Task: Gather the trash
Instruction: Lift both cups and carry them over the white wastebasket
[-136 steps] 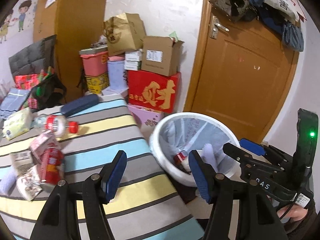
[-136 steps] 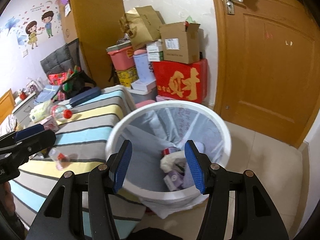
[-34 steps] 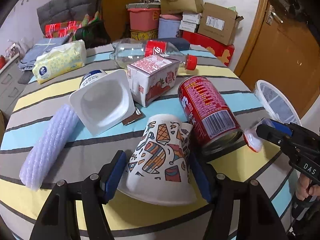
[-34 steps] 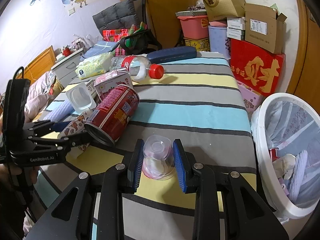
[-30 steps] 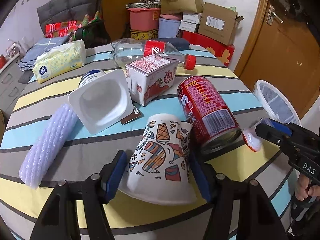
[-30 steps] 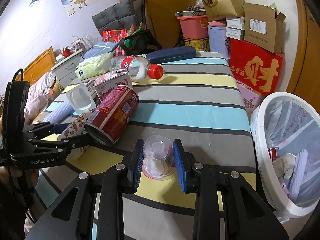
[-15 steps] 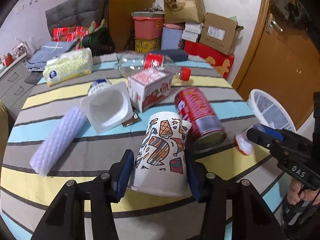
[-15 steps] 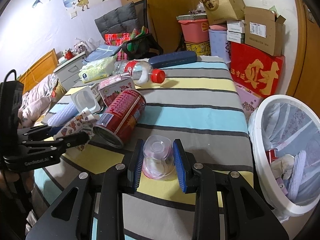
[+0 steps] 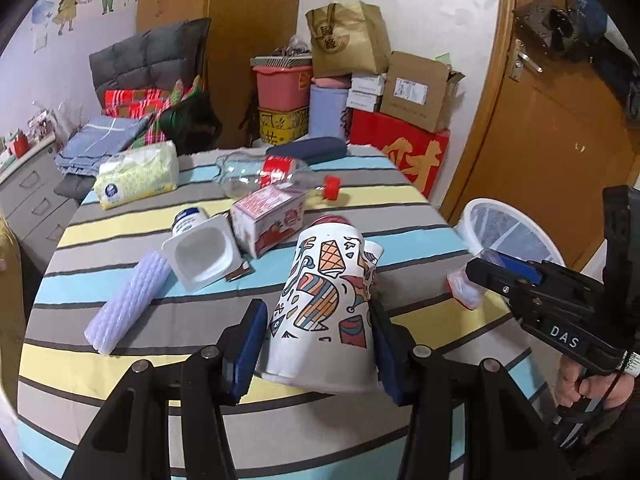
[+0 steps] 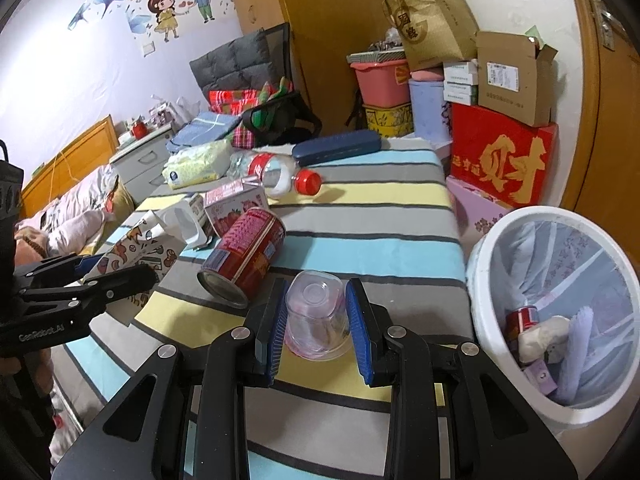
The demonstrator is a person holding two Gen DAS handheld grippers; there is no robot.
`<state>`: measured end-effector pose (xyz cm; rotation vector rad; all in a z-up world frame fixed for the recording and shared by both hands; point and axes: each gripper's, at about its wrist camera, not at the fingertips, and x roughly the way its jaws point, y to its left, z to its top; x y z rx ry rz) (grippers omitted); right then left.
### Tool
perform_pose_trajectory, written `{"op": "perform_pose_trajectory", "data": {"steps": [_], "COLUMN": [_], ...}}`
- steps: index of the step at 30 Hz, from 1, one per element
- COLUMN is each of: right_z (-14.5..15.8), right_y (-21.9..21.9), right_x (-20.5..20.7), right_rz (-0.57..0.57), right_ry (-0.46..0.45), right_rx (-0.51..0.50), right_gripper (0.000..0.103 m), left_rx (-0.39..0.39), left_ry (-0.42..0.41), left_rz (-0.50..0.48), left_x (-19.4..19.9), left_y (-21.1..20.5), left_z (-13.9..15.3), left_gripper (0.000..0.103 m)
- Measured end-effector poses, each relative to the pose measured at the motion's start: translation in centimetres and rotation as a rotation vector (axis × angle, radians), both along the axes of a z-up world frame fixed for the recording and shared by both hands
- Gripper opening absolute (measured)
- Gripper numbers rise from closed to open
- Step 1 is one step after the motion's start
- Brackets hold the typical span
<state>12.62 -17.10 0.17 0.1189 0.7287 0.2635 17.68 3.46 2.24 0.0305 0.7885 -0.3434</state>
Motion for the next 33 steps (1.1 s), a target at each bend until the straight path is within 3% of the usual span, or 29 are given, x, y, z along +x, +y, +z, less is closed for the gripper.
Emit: {"op": "perform_pose_trajectory", "data": {"steps": [12, 33], "right_z": [1.6, 2.4], "right_y": [-3.6, -13.6], "right_x": [-1.5, -3.5], "right_rz": [-0.076, -0.285], "right_ry": [-0.061, -0.076], "right_rx": [0.002, -0.031], "right_gripper": [0.031, 0.031], "left_rx": [-0.008, -0.034], "left_ry": [-0.06, -0.067], "left_rz": [-0.083, -0.296], "left_x": [-2.0, -2.0], "left_y": [-5.4, -19.6], "left_z": [2.6, 3.3], "left_gripper": [0.051, 0.052]}}
